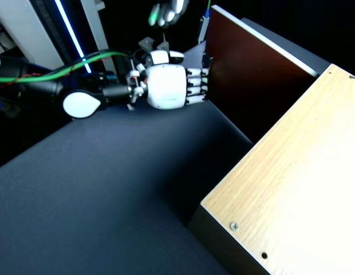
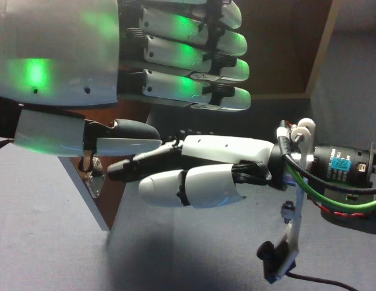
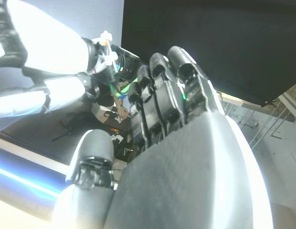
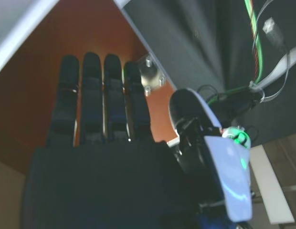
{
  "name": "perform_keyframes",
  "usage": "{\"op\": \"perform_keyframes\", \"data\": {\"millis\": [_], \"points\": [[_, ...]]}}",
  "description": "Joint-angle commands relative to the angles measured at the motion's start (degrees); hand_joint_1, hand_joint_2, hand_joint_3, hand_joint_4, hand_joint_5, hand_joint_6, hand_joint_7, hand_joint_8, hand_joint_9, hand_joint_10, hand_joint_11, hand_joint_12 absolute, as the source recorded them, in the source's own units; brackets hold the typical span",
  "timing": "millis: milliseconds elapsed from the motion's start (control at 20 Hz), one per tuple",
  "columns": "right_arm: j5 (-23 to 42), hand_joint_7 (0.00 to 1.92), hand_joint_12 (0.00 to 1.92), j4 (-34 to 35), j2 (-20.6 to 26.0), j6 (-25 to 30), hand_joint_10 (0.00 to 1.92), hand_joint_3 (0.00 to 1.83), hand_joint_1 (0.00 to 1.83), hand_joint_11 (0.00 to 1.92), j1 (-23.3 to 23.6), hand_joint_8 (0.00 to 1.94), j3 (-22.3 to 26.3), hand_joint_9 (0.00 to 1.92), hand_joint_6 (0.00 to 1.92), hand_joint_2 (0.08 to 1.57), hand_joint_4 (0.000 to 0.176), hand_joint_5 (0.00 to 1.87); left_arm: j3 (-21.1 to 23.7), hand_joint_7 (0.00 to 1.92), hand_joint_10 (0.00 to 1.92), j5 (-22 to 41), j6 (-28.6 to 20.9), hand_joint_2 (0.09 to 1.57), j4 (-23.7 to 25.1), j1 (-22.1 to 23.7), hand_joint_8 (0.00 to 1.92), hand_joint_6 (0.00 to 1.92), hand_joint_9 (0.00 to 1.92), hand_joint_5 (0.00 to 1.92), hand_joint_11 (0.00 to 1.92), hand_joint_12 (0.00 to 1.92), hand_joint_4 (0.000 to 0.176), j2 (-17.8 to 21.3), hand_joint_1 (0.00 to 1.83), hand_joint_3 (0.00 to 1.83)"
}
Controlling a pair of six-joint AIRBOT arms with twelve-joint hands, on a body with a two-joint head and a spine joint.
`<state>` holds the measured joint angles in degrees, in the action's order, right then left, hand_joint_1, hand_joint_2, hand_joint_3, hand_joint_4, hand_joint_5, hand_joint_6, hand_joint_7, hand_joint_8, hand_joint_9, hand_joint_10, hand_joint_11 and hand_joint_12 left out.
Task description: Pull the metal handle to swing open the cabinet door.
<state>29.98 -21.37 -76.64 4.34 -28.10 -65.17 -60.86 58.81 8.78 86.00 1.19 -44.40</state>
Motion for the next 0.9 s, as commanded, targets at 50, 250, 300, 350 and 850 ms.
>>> {"op": "perform_keyframes", "data": {"millis": [50, 250, 300, 350, 850], "points": [[7.20, 0.39, 0.96, 1.07, -0.41, -0.47, 0.00, 0.14, 0.00, 0.00, 0.62, 0.00, 0.04, 0.37, 0.00, 1.57, 0.000, 0.40, 0.02, 0.39, 0.00, 1.42, 0.50, 1.57, -5.55, 0.56, 0.00, 0.00, 0.35, 0.36, 0.00, 0.76, 0.000, 0.39, 0.00, 0.15], [8.15, 0.40, 0.95, 2.10, -1.09, -1.60, 0.00, 0.14, 0.00, 0.00, 0.63, 0.00, -0.03, 0.37, 0.00, 1.57, 0.000, 0.40, 0.02, 0.38, 0.00, 1.42, 0.50, 1.57, -5.55, 0.56, 0.00, 0.00, 0.35, 0.35, 0.00, 0.74, 0.000, 0.39, 0.00, 0.15], [8.18, 0.40, 0.95, 2.11, -1.28, -1.77, 0.00, 0.14, 0.00, 0.00, 0.63, 0.00, -0.03, 0.37, 0.00, 1.57, 0.000, 0.41, 0.02, 0.39, 0.00, 1.42, 0.50, 1.57, -5.55, 0.56, 0.00, 0.00, 0.35, 0.35, 0.00, 0.74, 0.000, 0.39, 0.00, 0.15], [8.19, 0.40, 0.95, 2.11, -1.42, -1.86, 0.00, 0.14, 0.00, 0.00, 0.63, 0.00, -0.04, 0.37, 0.00, 1.57, 0.000, 0.41, 0.02, 0.39, 0.00, 1.42, 0.50, 1.57, -5.55, 0.56, 0.00, 0.00, 0.35, 0.35, 0.00, 0.74, 0.000, 0.39, 0.00, 0.15], [8.18, 0.38, 0.93, 2.14, -1.80, -2.68, 0.00, 0.14, 0.00, 0.00, 0.62, 0.00, -0.05, 0.36, 0.00, 1.57, 0.000, 0.38, 0.02, 0.39, 0.00, 1.42, 0.50, 1.57, -5.55, 0.56, 0.00, 0.00, 0.35, 0.36, 0.00, 0.75, 0.000, 0.39, 0.00, 0.15]]}}
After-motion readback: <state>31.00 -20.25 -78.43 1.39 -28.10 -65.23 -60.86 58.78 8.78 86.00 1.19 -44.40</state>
